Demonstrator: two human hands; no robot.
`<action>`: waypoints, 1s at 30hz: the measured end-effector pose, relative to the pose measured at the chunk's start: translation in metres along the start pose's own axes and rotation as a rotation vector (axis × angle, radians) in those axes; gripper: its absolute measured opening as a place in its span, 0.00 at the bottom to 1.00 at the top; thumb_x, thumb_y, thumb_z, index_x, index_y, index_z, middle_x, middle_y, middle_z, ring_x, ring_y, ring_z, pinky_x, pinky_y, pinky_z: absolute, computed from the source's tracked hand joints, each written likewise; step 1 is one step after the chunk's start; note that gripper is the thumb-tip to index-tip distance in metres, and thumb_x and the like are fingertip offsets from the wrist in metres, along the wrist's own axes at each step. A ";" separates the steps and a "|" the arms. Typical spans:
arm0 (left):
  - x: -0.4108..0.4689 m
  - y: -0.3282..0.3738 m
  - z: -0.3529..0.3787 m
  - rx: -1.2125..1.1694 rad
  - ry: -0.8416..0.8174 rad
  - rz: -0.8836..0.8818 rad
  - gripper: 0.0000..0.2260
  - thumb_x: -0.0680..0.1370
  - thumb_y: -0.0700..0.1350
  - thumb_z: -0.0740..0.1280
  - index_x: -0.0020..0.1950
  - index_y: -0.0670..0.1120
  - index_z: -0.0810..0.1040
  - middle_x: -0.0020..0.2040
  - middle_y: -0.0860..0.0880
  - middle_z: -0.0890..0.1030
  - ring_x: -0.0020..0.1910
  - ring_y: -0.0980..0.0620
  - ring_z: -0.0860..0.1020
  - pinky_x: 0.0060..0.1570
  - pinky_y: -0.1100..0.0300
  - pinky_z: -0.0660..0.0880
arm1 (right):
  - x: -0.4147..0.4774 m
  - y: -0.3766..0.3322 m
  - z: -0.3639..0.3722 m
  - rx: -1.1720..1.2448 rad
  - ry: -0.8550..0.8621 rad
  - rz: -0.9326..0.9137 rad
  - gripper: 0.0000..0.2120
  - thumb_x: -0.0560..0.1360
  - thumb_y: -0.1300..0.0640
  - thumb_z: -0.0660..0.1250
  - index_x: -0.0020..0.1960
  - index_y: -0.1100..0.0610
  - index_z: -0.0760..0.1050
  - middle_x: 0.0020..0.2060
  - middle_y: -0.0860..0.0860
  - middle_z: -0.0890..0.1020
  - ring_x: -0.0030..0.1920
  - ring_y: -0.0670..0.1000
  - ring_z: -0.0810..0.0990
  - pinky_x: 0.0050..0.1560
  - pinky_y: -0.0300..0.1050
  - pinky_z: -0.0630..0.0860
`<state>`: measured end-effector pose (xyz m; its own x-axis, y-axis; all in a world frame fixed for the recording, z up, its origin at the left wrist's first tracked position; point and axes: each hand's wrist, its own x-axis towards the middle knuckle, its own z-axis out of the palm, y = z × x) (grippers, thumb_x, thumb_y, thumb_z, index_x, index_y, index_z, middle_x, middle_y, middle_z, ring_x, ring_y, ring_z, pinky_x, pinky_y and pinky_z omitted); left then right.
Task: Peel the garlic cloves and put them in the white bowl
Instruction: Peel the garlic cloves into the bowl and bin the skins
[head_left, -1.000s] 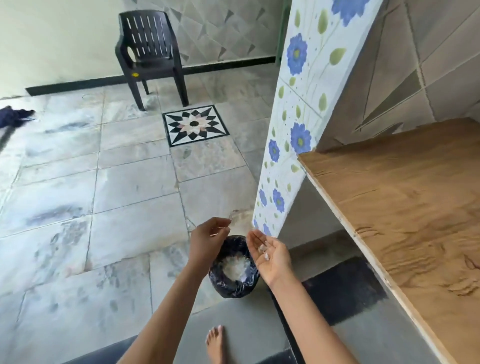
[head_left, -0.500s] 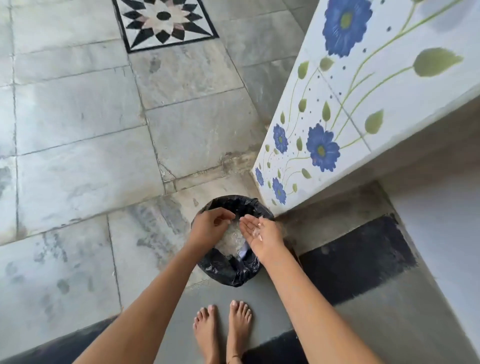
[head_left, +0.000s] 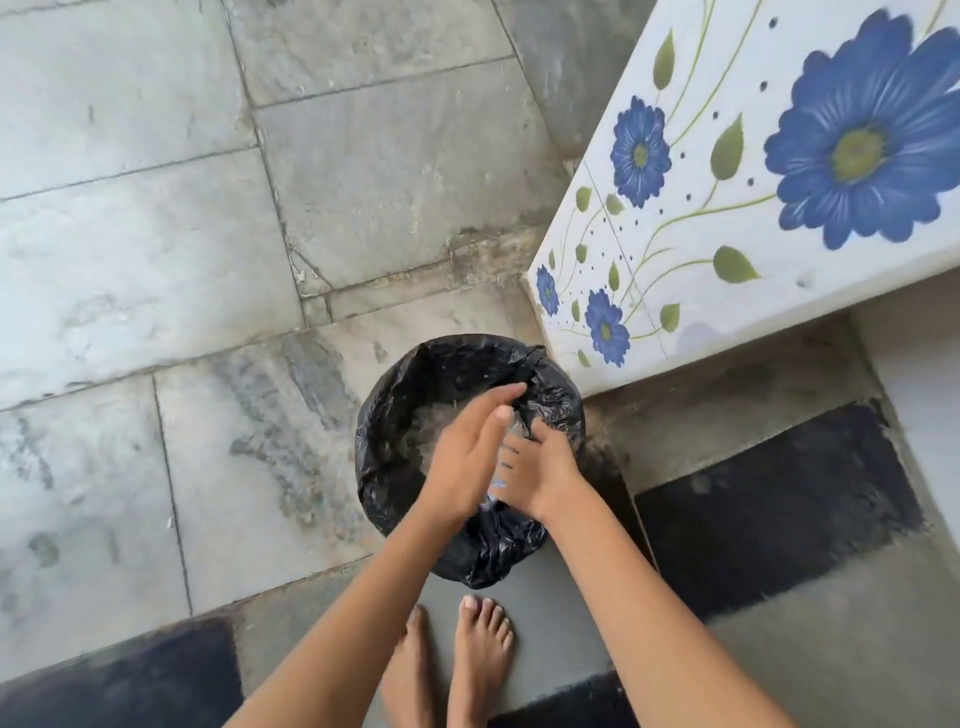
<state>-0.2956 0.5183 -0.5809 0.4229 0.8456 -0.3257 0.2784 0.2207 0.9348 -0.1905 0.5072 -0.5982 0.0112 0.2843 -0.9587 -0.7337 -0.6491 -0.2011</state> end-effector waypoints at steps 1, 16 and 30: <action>-0.001 -0.012 0.012 0.045 -0.085 0.024 0.19 0.79 0.55 0.52 0.67 0.56 0.72 0.66 0.52 0.75 0.66 0.61 0.69 0.66 0.68 0.62 | 0.003 0.000 0.002 -0.004 0.027 -0.047 0.21 0.83 0.52 0.50 0.69 0.63 0.67 0.65 0.60 0.73 0.68 0.61 0.69 0.64 0.49 0.67; 0.011 -0.049 0.012 -0.026 0.107 -0.441 0.18 0.83 0.50 0.49 0.64 0.52 0.76 0.66 0.51 0.75 0.60 0.59 0.70 0.55 0.66 0.64 | 0.006 0.008 -0.004 0.041 -0.019 0.017 0.18 0.81 0.51 0.52 0.67 0.57 0.68 0.59 0.55 0.76 0.48 0.51 0.75 0.47 0.45 0.68; -0.083 0.170 -0.048 0.046 0.214 -0.347 0.10 0.79 0.42 0.64 0.58 0.52 0.78 0.55 0.53 0.80 0.48 0.63 0.75 0.47 0.69 0.69 | -0.211 -0.024 0.023 -0.514 0.025 -0.468 0.19 0.82 0.56 0.56 0.72 0.58 0.65 0.69 0.51 0.69 0.67 0.48 0.68 0.63 0.41 0.63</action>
<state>-0.3243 0.5088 -0.3880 0.1100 0.8080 -0.5788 0.4136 0.4923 0.7659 -0.1908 0.4794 -0.3866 0.2682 0.6031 -0.7512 -0.2332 -0.7160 -0.6580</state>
